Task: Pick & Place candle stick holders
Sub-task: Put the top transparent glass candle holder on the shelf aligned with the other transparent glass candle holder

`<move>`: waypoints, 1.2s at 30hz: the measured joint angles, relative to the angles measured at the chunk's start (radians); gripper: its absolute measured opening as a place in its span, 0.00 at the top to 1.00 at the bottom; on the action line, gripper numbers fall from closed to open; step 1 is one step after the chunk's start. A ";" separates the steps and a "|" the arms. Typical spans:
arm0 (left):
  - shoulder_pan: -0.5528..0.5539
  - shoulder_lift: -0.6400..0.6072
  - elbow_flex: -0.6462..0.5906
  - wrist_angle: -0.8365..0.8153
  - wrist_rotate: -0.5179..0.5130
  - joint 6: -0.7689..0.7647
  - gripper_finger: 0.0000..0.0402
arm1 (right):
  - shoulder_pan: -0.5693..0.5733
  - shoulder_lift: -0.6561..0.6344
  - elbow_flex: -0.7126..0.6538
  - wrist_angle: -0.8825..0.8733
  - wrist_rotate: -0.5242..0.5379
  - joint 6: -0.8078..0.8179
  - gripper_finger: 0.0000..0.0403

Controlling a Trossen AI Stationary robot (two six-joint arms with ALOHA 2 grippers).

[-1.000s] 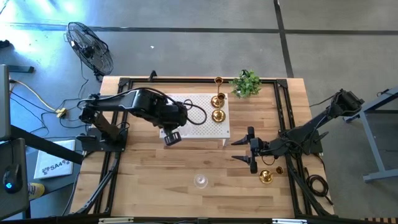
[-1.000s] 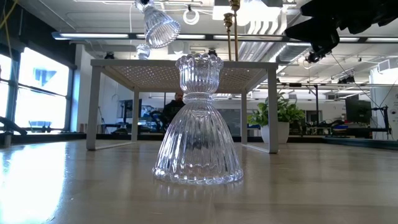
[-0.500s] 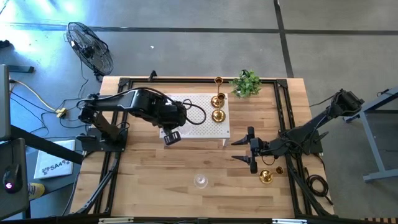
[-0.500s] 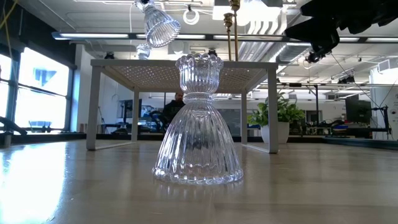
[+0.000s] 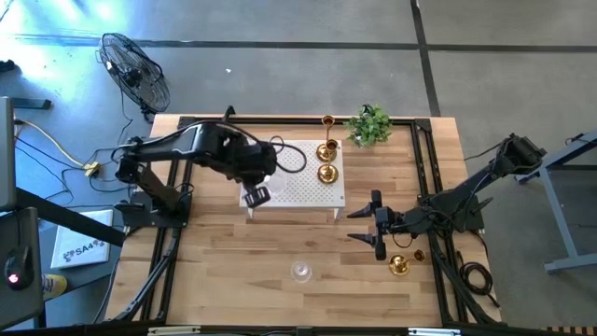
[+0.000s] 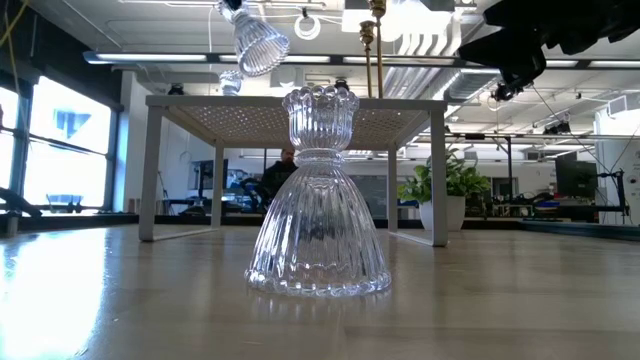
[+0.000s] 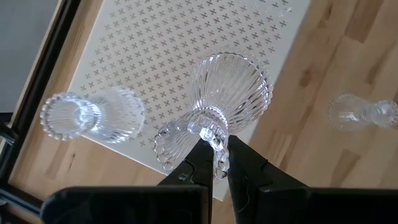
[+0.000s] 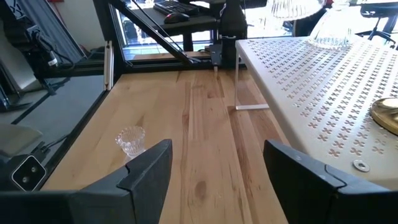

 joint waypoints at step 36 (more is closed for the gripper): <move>0.053 -0.136 -0.229 0.000 0.032 0.042 0.96 | 0.000 0.000 0.000 -0.012 0.050 0.045 0.39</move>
